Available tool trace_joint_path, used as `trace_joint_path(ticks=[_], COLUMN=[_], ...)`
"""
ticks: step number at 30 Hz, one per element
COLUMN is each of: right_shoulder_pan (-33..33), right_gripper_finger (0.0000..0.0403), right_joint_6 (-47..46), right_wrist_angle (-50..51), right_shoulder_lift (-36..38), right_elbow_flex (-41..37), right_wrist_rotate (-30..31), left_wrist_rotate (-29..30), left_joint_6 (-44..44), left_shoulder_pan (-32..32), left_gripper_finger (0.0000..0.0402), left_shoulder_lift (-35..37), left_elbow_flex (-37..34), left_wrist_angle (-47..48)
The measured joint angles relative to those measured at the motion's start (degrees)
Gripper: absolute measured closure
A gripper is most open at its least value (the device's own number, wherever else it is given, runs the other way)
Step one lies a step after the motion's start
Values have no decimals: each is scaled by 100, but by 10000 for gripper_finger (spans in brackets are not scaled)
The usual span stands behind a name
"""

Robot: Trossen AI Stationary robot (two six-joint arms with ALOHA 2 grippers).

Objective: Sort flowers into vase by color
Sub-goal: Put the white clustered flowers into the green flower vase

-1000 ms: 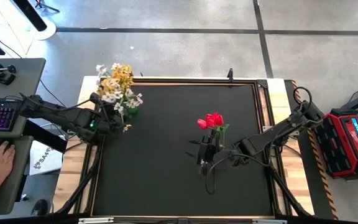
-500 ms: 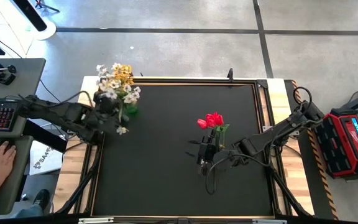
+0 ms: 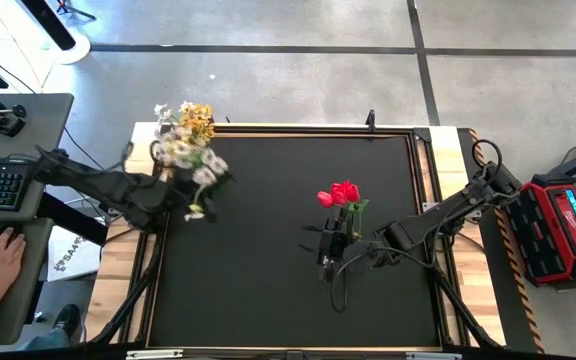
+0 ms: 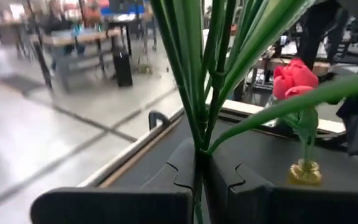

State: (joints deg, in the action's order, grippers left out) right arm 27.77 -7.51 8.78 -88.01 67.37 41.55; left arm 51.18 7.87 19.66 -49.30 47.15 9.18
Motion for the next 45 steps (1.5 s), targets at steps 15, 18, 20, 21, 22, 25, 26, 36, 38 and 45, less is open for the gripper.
trace_joint_path(ticks=[15, 18, 20, 21, 22, 25, 26, 36, 38, 45], right_shoulder_pan=[1, 0, 2, 2, 0, 1, 1, 1, 1, 1], right_gripper_finger=[222, 222, 222, 222, 222, 222, 222, 222, 222, 222], right_joint_6=[-47, -48, -44, -33, -18, -20, -17, -13, -3, -1], right_wrist_angle=[4, 4, 4, 2, 2, 2, 2, 1, 2, 0], right_shoulder_lift=[0, 0, 0, 0, 0, 0, 0, 0, 0, 0], right_elbow_flex=[0, 0, 0, 0, 0, 0, 0, 0, 0, 0], right_wrist_rotate=[-14, -14, -14, -14, -14, -15, -16, -16, -16, -16], left_wrist_rotate=[2143, 2104, 1968, 1925, 1914, 1903, 1898, 1481, 1469, 1174], left_joint_6=[250, 957, 1278, 1328, 1332, 1407, 1419, 1714, 1934, 2422], left_shoulder_pan=[-442, -670, -817, -887, -950, -1150, -1213, -1638, -1686, -1915], left_gripper_finger=[401, 401, 401, 401, 401, 401, 401, 401, 401, 401], left_shoulder_lift=[-466, -188, -18, 57, 119, 246, 271, 224, 230, 228], left_elbow_flex=[-127, -127, -127, -126, -126, -124, -125, -405, -507, -742], left_wrist_angle=[1177, 2079, 2533, 2704, 2866, 3188, 3241, 3405, 3387, 3394])
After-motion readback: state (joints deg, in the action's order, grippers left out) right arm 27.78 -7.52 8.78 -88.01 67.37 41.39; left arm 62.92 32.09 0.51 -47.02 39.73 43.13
